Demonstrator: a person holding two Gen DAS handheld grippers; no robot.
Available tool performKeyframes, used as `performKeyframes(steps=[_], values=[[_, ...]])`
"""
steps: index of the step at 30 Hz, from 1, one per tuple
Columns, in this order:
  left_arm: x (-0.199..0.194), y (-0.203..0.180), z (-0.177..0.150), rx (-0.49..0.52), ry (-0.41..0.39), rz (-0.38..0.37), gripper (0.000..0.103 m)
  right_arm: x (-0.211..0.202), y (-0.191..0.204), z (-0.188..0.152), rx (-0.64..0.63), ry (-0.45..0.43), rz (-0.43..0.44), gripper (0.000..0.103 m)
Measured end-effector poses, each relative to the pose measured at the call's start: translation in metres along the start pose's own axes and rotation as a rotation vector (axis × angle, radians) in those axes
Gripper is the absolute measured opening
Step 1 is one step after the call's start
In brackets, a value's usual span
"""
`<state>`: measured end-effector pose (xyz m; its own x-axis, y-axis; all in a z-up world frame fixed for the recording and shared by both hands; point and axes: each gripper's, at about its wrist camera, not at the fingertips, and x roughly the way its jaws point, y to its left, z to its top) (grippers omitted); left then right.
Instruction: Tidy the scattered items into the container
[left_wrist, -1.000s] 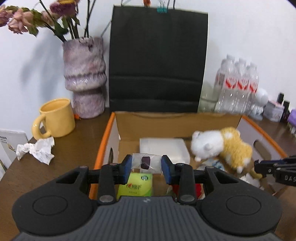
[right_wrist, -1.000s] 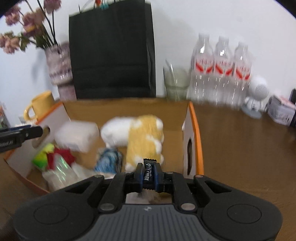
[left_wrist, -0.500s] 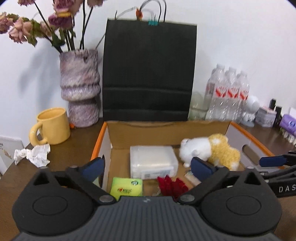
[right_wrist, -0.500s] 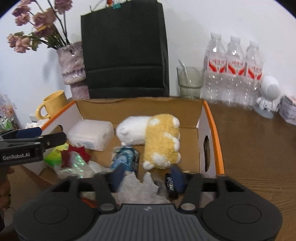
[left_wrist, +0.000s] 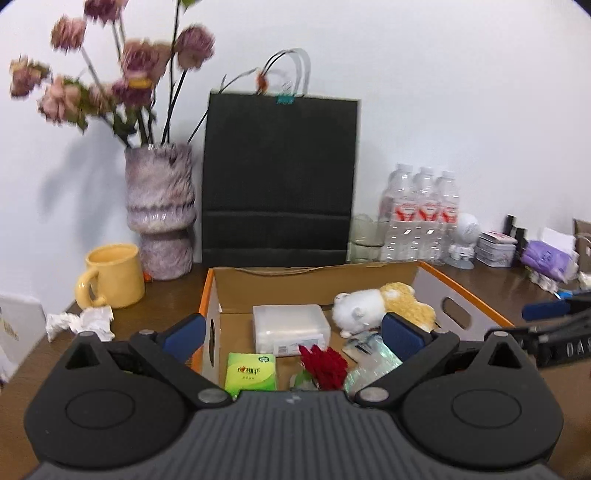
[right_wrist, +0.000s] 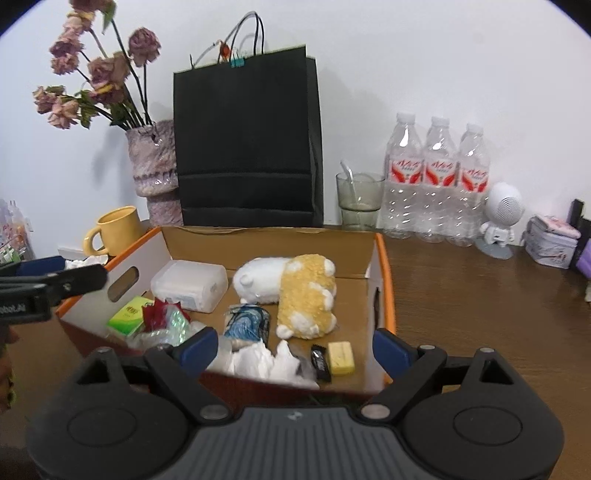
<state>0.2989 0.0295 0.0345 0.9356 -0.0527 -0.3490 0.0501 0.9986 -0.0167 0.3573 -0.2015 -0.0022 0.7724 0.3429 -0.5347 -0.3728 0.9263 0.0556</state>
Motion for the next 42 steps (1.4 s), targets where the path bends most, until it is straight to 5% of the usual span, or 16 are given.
performKeyframes(steps=[8, 16, 27, 36, 39, 42], values=[[-0.038, -0.001, -0.027, -0.005, 0.005, -0.048, 0.103, -0.029, 0.003, -0.035, -0.004, 0.024, -0.006, 0.091], [-0.02, -0.026, -0.058, 0.118, 0.166, -0.12, 0.103, -0.01, 0.026, -0.067, -0.072, 0.13, -0.007, 0.088], [-0.006, -0.033, -0.074, 0.141, 0.26, -0.154, 0.083, 0.001, 0.037, -0.077, -0.109, 0.148, -0.007, 0.081], [0.006, -0.036, -0.083, 0.149, 0.329, -0.16, 0.068, 0.004, 0.035, -0.081, -0.089, 0.159, 0.027, 0.054], [0.006, -0.036, -0.083, 0.144, 0.329, -0.171, 0.06, 0.002, 0.037, -0.082, -0.09, 0.156, 0.045, 0.037], [0.006, -0.037, -0.082, 0.145, 0.326, -0.191, 0.049, 0.002, 0.036, -0.081, -0.079, 0.156, 0.046, 0.032]])
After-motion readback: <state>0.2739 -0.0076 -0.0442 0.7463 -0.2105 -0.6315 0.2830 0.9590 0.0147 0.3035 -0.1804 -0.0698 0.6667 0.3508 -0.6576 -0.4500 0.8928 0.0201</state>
